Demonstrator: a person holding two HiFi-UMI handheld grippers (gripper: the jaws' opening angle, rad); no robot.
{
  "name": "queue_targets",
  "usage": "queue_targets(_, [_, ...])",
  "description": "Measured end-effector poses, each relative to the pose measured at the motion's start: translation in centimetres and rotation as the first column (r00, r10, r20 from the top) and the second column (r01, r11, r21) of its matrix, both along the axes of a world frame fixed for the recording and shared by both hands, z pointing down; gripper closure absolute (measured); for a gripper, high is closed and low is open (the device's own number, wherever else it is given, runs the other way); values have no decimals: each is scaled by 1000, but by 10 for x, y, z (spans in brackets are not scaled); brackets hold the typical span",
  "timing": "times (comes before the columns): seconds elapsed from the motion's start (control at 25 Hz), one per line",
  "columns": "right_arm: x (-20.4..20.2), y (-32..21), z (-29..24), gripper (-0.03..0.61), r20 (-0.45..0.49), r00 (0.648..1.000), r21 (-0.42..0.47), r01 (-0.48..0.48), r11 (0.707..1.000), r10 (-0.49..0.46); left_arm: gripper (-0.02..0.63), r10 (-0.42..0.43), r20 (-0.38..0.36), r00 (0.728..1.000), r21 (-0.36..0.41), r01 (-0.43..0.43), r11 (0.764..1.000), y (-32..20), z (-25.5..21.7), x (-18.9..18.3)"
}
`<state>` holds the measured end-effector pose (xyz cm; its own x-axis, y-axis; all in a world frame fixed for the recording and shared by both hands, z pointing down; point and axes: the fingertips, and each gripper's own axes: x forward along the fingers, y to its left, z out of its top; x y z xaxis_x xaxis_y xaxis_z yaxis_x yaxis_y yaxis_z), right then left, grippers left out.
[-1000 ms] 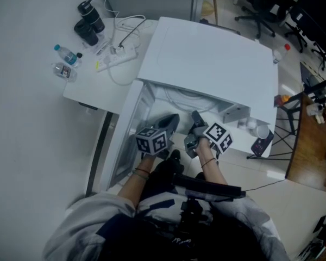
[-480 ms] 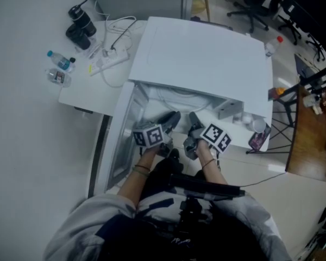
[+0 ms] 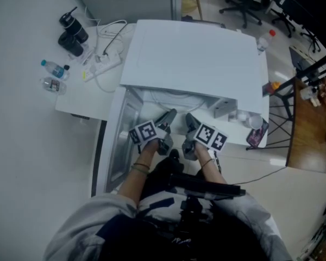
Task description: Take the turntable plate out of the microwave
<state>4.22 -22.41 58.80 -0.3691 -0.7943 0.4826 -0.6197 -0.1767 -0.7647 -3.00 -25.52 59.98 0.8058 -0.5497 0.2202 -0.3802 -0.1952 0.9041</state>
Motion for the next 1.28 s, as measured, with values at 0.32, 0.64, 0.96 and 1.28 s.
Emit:
queue_targets(0.32, [-1,2,5,583,-5,1000,-14,17,1000,-17,463,-84,-83,993,-102,76,992,-17,7,1])
queue_targets(0.64, [-5,5,3,580,-35,998,12,61,998,-60,571,-116,-132,984,-119,100,988,-22,6,-1])
queue_targets(0.96, [4,26,10,463,101,990,26,95,995,-98,572,-93,-144,985,-130,74,989,1,0,-2])
queue_targets(1.28, [9,21,-5,405,183,977,115,88,989,-108,572,-78,-101,992,-103,67,992,30,-7,-17])
